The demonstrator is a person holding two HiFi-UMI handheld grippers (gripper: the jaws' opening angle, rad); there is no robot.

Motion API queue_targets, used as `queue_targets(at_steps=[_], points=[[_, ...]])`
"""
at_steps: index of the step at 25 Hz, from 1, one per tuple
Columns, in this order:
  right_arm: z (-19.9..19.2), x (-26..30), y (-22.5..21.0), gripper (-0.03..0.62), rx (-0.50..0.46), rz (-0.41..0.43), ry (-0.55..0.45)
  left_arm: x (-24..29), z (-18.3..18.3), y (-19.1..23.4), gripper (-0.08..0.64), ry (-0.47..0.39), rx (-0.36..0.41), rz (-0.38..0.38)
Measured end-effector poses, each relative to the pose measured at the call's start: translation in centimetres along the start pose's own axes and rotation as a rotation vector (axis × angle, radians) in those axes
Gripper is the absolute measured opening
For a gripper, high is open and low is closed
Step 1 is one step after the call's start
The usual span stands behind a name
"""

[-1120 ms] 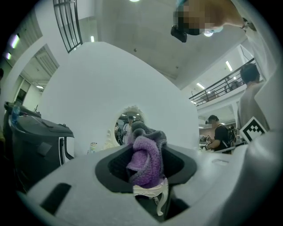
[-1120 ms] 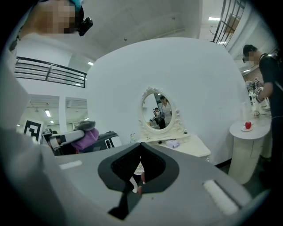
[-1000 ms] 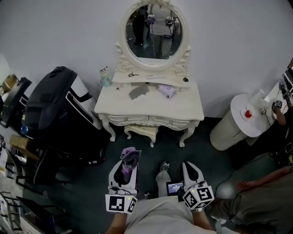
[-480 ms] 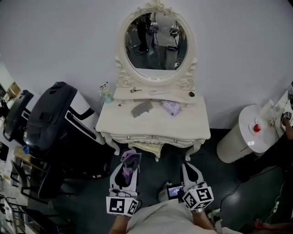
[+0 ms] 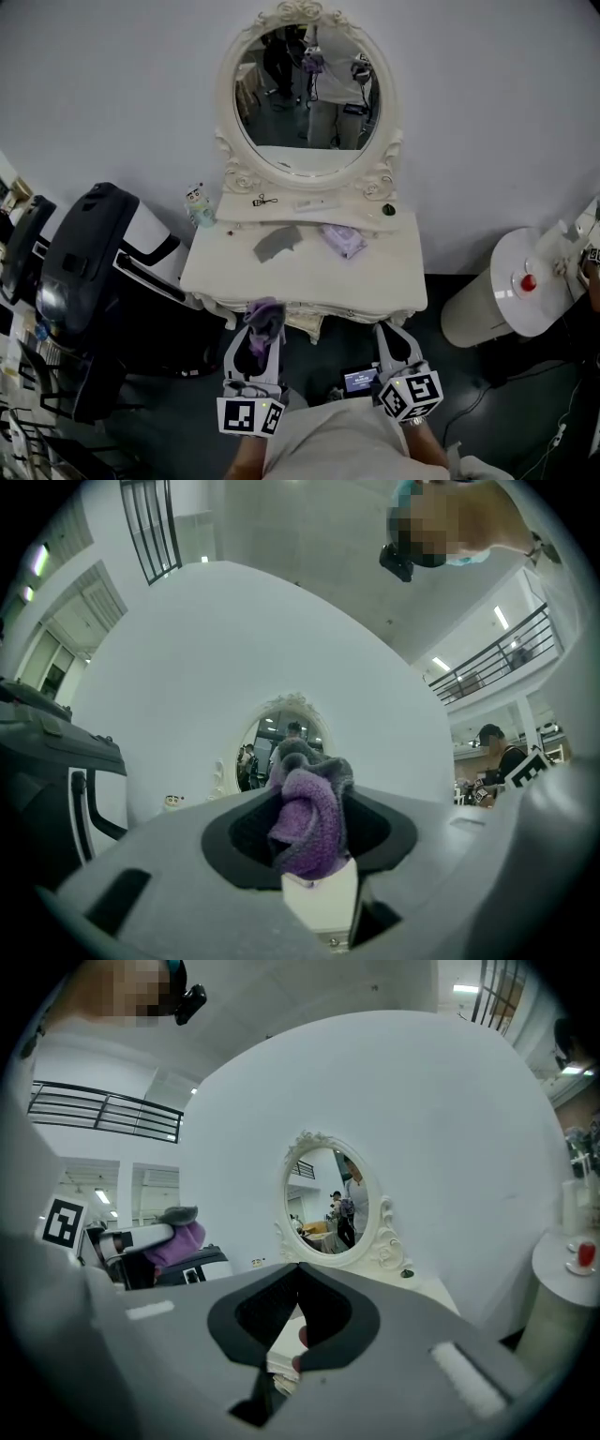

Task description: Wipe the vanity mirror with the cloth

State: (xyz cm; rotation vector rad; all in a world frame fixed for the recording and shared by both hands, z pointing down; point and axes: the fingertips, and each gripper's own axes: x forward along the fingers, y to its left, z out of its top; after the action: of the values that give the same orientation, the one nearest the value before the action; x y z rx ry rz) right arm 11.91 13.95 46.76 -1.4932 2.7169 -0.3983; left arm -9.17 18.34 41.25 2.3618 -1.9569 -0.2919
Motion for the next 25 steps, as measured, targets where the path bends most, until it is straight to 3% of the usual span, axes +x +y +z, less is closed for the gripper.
queue_targets(at_steps=[7,12,20,25], points=[[0.2,5.2,-1.6,0.008,0.038,-0.021,0.032,6.4,0.2,3.1,0.161,0.006,-0.027,-0.011],[1.0,11.3,-2.7,0.008,0.050,-0.096,0.018,12.9,-0.1,7.4,0.161,0.027,-0.057,-0.057],[5.2,20.6,-4.0,0.008,0.050,-0.227,-0.038,24.5,2.5,12.7,0.161,0.039,-0.065,-0.199],[5.9,24.3,-4.3,0.008,0.077,-0.313,-0.065,29.6,4.2,14.8,0.161,0.033,-0.080,-0.276]])
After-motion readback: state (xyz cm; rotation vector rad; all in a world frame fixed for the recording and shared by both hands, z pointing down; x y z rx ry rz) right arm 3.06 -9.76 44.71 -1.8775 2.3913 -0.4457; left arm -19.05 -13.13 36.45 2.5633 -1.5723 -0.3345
